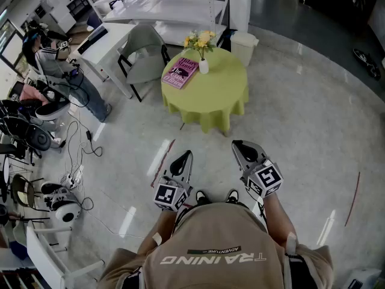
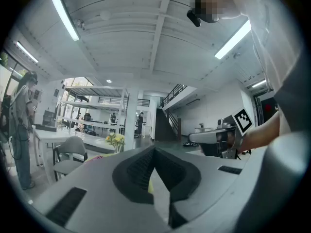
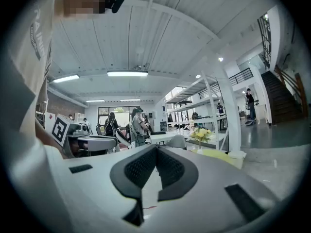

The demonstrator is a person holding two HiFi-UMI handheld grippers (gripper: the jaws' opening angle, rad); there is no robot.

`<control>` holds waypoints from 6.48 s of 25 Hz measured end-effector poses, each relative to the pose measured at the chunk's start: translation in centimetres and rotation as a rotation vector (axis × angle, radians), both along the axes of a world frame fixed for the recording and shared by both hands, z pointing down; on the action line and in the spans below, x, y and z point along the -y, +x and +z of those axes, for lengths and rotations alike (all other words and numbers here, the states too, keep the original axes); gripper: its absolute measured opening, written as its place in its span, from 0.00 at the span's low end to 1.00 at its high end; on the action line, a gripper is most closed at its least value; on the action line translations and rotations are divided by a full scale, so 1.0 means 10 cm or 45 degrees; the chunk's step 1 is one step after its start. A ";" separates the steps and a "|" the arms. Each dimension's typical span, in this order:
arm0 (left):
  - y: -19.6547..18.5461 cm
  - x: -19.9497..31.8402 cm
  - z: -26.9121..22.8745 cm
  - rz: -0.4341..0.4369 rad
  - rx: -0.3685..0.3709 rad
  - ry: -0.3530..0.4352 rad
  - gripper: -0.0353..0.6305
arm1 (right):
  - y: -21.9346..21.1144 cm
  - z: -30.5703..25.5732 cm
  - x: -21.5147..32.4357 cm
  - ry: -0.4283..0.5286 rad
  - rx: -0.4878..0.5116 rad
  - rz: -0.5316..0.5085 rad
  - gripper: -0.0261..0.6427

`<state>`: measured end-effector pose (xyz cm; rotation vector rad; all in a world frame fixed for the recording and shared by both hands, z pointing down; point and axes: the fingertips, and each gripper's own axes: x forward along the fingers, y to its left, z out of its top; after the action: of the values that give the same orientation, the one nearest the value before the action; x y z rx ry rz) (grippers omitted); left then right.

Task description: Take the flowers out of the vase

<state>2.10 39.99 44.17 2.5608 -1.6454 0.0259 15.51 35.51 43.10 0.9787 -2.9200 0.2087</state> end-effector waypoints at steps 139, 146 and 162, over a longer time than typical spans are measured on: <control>-2.05 5.69 1.10 -0.054 -0.016 -0.291 0.06 | -2.12 2.55 6.46 -0.465 -0.248 0.023 0.25; -2.22 5.71 1.22 -0.063 -0.023 -0.305 0.06 | -2.32 2.66 6.65 -0.483 -0.277 0.010 0.25; -2.28 5.46 1.33 -0.059 -0.033 -0.321 0.06 | -2.44 2.17 6.52 -0.243 -0.229 0.017 0.13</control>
<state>-20.67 -14.65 57.49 2.3261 -1.5795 0.1832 -8.87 -29.68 64.79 0.9353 -2.6738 0.3718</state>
